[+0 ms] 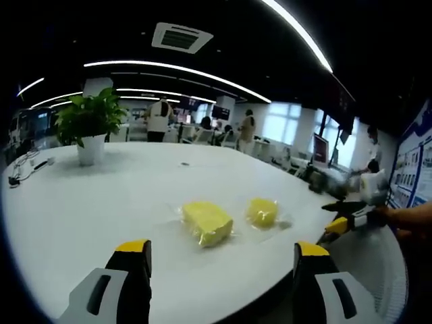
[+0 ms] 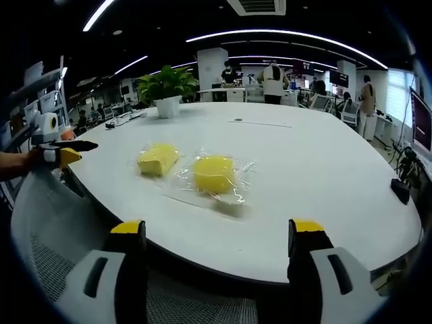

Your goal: Compare the silicone blocks by pressing each to a similar depth, holding the contact briefly, and releasing to observe deformation and rebound differences across the visible hardness samples.

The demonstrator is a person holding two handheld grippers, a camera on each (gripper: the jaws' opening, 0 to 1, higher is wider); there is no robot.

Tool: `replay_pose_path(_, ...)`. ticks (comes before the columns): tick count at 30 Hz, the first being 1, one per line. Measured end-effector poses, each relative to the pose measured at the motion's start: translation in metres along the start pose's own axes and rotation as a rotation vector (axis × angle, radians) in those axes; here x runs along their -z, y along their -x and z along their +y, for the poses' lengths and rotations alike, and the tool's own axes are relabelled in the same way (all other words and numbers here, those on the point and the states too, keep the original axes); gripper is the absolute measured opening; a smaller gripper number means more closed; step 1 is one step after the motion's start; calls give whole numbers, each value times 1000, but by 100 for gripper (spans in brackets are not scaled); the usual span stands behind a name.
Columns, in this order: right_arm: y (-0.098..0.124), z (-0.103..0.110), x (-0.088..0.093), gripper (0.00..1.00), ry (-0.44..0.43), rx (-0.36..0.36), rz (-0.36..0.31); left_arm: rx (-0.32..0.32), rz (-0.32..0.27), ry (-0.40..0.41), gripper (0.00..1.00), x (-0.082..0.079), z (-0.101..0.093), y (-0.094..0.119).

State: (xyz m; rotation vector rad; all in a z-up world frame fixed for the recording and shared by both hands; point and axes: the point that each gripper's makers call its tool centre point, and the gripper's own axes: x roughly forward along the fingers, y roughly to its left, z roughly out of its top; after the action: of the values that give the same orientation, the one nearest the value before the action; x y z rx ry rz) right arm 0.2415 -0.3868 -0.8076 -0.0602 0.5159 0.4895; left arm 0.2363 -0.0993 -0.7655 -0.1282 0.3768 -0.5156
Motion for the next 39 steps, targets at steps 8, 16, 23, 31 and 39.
replay_pose_path(8, 0, 0, -1, 80, -4, 5, -5, 5, 13, -6, 82, -1, 6, -6)
replay_pose_path(16, 0, -1, -1, 80, 3, 13, -5, 27, 74, 12, 82, 11, 14, -16)
replay_pose_path(23, 0, -2, -2, 80, -1, 14, -10, 33, 78, 48, 81, 9, 17, -28)
replay_pose_path(31, 1, -2, -3, 80, -1, 14, -13, 32, 84, 76, 80, 11, 25, -43)
replay_pose_path(39, 1, -2, -3, 80, -4, 12, -13, 26, 101, 86, 79, 19, 27, -52)
